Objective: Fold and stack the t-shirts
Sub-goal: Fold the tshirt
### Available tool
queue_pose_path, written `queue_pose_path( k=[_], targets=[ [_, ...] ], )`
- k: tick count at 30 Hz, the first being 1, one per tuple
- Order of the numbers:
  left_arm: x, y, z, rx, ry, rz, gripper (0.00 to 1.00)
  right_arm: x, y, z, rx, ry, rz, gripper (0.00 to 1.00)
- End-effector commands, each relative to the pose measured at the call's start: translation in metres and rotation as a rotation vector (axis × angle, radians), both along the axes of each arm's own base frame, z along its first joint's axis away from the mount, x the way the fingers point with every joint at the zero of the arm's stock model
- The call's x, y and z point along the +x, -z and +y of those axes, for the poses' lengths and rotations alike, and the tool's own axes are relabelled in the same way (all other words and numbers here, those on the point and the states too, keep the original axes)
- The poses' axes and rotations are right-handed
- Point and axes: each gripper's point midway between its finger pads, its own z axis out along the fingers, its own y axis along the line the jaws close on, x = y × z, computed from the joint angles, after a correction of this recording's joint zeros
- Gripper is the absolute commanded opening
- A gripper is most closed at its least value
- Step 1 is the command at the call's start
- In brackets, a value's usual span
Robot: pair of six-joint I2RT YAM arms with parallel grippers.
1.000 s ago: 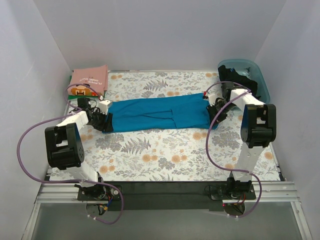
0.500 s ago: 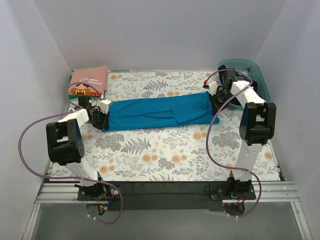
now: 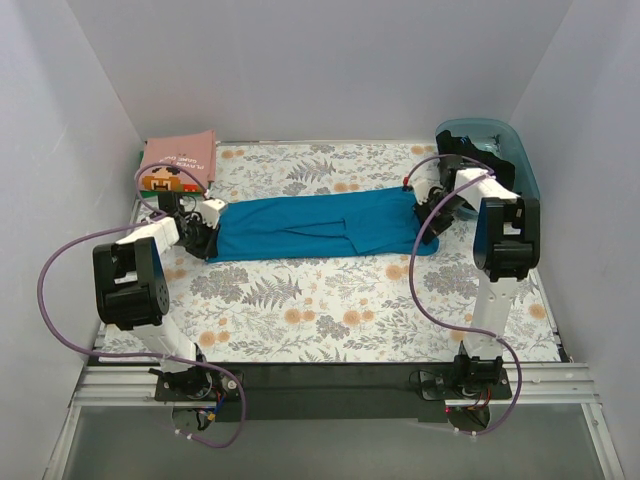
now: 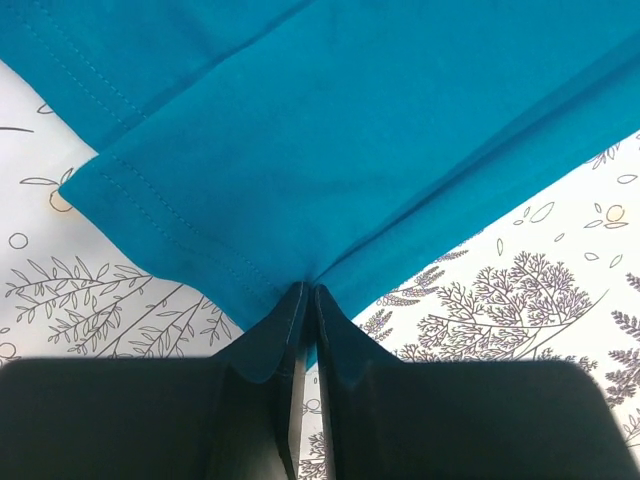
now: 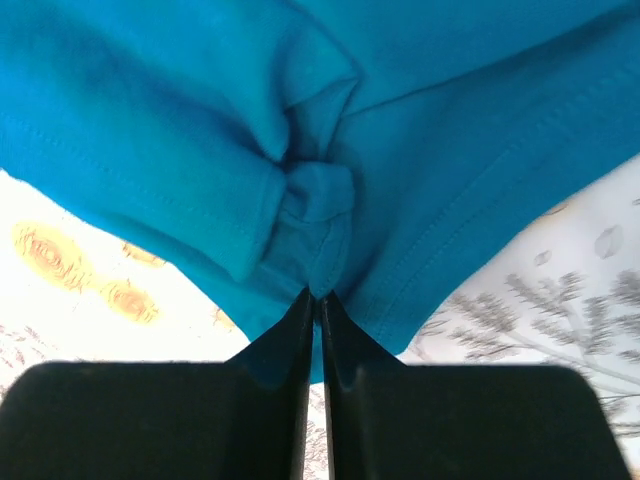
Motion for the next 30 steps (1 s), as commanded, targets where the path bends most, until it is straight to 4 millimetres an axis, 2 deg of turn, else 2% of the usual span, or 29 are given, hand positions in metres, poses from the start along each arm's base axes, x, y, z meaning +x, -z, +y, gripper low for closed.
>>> queue_pose_path(
  k=[1, 5, 6, 9, 11, 13, 14, 16, 17, 18, 19, 20, 21, 23, 25, 26, 27, 28, 29, 30],
  targets=[
    [-0.042, 0.044, 0.022, 0.141, 0.022, 0.159, 0.06, -0.028, 0.000, -0.004, -0.010, -0.026, 0.056, 0.11],
    [-0.054, 0.049, 0.029, 0.172, 0.043, 0.184, 0.01, -0.055, 0.008, -0.009, -0.034, -0.042, 0.109, 0.08],
    [-0.057, 0.049, 0.032, 0.177, 0.046, 0.187, 0.00, -0.067, 0.012, -0.011, -0.040, -0.049, 0.137, 0.08],
    [-0.068, 0.049, 0.040, 0.188, 0.057, 0.194, 0.00, -0.084, 0.010, -0.013, -0.051, -0.064, 0.153, 0.07],
    [-0.075, 0.043, 0.042, 0.182, 0.072, 0.196, 0.00, -0.105, 0.006, -0.009, -0.019, -0.075, 0.183, 0.09],
    [-0.077, 0.035, 0.035, 0.146, 0.103, 0.175, 0.00, -0.115, -0.002, -0.006, 0.000, -0.077, 0.189, 0.13],
    [-0.075, 0.020, 0.032, 0.133, 0.120, 0.140, 0.03, -0.117, -0.008, -0.002, 0.023, -0.070, 0.192, 0.23],
    [-0.067, -0.003, 0.017, 0.064, 0.155, 0.083, 0.12, -0.113, -0.026, 0.003, 0.057, -0.049, 0.153, 0.36],
    [-0.068, -0.023, -0.001, -0.014, 0.183, 0.054, 0.20, -0.105, -0.040, 0.008, 0.089, -0.029, 0.126, 0.46],
    [-0.052, -0.047, -0.008, -0.041, 0.201, -0.012, 0.24, -0.100, -0.050, 0.009, 0.106, -0.010, 0.101, 0.47],
    [-0.047, -0.062, -0.018, -0.069, 0.228, -0.047, 0.27, -0.093, -0.064, 0.010, 0.124, 0.005, 0.061, 0.47],
    [-0.044, -0.085, -0.040, -0.132, 0.281, -0.110, 0.34, -0.084, -0.077, 0.013, 0.158, 0.032, 0.030, 0.47],
    [-0.037, -0.104, -0.051, -0.156, 0.305, -0.162, 0.37, -0.081, -0.089, 0.015, 0.174, 0.042, 0.002, 0.47],
    [-0.036, -0.135, -0.096, -0.230, 0.420, -0.269, 0.41, -0.080, -0.101, 0.025, 0.225, 0.058, -0.014, 0.47],
    [-0.040, -0.146, -0.131, -0.302, 0.437, -0.291, 0.45, -0.081, -0.109, 0.033, 0.272, 0.093, -0.009, 0.46],
    [-0.038, -0.162, -0.162, -0.320, 0.524, -0.386, 0.45, -0.084, -0.112, 0.041, 0.326, 0.102, 0.009, 0.45],
    [-0.042, -0.165, -0.180, -0.351, 0.535, -0.380, 0.46, -0.088, -0.109, 0.045, 0.348, 0.120, 0.038, 0.44],
    [-0.060, -0.160, -0.214, -0.391, 0.575, -0.334, 0.46, -0.091, -0.103, 0.048, 0.366, 0.151, 0.080, 0.43],
    [-0.057, -0.160, -0.232, -0.410, 0.578, -0.344, 0.46, -0.094, -0.101, 0.054, 0.397, 0.161, 0.106, 0.42],
    [-0.064, -0.157, -0.247, -0.430, 0.587, -0.314, 0.46, -0.100, -0.091, 0.055, 0.403, 0.174, 0.145, 0.41]
  ],
)
